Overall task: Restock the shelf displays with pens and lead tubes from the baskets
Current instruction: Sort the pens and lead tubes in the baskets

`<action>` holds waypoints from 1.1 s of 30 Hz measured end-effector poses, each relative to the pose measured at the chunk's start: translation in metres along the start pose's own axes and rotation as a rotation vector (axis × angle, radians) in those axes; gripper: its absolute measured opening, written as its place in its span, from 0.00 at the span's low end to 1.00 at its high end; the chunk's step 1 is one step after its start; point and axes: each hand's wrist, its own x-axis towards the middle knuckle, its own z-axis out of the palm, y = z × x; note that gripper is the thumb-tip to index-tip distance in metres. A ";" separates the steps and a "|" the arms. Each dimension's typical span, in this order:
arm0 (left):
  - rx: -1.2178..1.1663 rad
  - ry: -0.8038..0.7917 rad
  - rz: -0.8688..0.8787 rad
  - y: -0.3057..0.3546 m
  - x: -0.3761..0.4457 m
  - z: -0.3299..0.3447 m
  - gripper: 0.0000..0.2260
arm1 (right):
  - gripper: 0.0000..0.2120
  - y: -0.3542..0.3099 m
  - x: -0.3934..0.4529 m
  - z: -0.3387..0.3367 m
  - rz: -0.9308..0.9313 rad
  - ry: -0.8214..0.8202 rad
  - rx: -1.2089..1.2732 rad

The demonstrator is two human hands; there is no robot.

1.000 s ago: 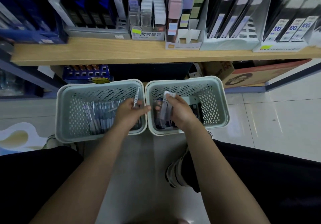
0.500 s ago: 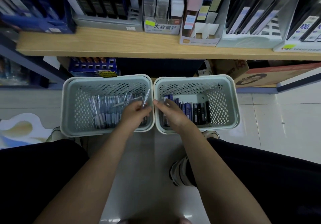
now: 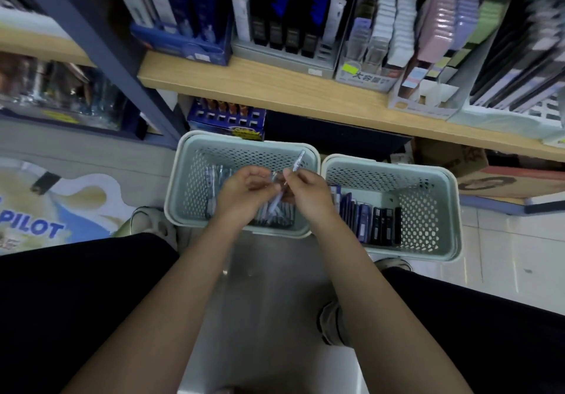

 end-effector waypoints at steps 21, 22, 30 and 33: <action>1.142 0.196 0.292 -0.092 0.006 -0.104 0.43 | 0.07 0.030 0.052 0.072 0.094 0.129 -0.400; 1.133 0.191 0.316 -0.094 0.006 -0.108 0.45 | 0.09 0.028 0.051 0.080 0.079 0.066 -0.351; 1.034 0.139 0.309 -0.099 0.004 -0.120 0.60 | 0.44 0.021 0.060 0.130 0.320 -0.345 -0.428; 0.981 0.152 0.285 -0.100 0.003 -0.119 0.61 | 0.48 0.024 0.063 0.138 0.391 -0.337 -0.360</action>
